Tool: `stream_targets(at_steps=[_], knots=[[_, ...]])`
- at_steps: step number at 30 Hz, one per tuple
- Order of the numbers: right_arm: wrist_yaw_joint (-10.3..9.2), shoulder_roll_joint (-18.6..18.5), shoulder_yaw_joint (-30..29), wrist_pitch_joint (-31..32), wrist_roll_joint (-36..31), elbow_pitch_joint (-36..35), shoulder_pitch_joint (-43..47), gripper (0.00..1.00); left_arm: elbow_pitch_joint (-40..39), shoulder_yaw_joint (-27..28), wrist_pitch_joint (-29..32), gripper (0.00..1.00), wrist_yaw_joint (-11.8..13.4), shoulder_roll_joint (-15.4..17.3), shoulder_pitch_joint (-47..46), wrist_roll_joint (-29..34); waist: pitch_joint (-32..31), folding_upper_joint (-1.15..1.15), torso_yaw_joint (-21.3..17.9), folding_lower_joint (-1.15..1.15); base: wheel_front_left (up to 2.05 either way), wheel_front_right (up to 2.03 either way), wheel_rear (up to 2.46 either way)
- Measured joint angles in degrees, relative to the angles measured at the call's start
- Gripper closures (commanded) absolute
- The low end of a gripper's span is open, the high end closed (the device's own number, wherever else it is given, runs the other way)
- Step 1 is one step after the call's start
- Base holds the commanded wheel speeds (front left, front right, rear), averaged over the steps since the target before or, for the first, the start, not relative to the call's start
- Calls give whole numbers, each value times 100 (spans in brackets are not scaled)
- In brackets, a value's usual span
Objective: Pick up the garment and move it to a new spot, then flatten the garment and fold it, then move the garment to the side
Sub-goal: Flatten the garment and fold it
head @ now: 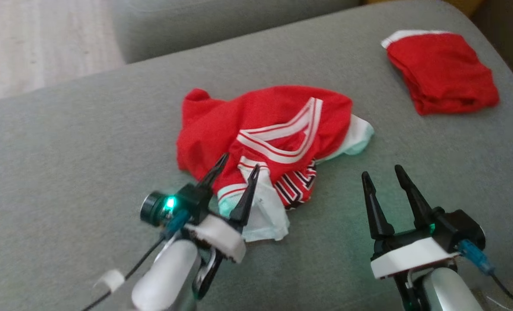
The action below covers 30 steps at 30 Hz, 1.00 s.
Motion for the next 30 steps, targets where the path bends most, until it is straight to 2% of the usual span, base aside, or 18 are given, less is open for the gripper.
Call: stream_targets(at_steps=[4, 9, 14, 17, 20, 21, 22, 23, 30], knots=[[0, -1, 85, 0, 11, 2, -72, 0, 332, -296, 263, 0, 33, -16, -464, -185, 200, 0, -247, 0, 0, 0, 0], [0, 0, 119, 0, 51, -4, -221, 0, 947, -327, 479, 0, 642, -16, -753, 29, 408, 0, -505, 0, 0, 0, 0], [0, 0, 98, 0, 78, -5, -220, 0, 1028, -270, 403, 0, 1068, -22, -794, 108, 510, 0, -594, 0, 0, 0, 0], [0, 0, 70, 0, 109, -7, -220, 0, 1023, -205, 491, 0, 993, -16, -742, -108, 500, 0, -554, -1, 0, 0, 0], [0, 0, 79, 0, 109, -5, -220, 0, 921, -274, 804, 0, 557, -16, -574, -526, 471, 0, -528, -1, 0, 0, 0], [0, 0, 83, 0, 110, -4, -220, 0, 859, -327, 879, 19, 437, -16, -502, -633, 459, 0, -525, -1, 0, 0, 0], [0, 0, 92, 0, 111, -4, -220, 0, 780, -375, 915, 67, 347, -14, -446, -735, 449, 0, -527, -1, 0, 0, 0], [0, 0, 104, 0, 122, -2, -220, 0, 719, -407, 939, 100, 277, -14, -419, -838, 440, 0, -536, -1, 0, 0, 0], [0, 1, 197, 0, 159, 7, -224, 0, 455, -600, 901, 100, -15, -3, -513, -1172, 377, 0, -735, -1, 0, 0, 0]])
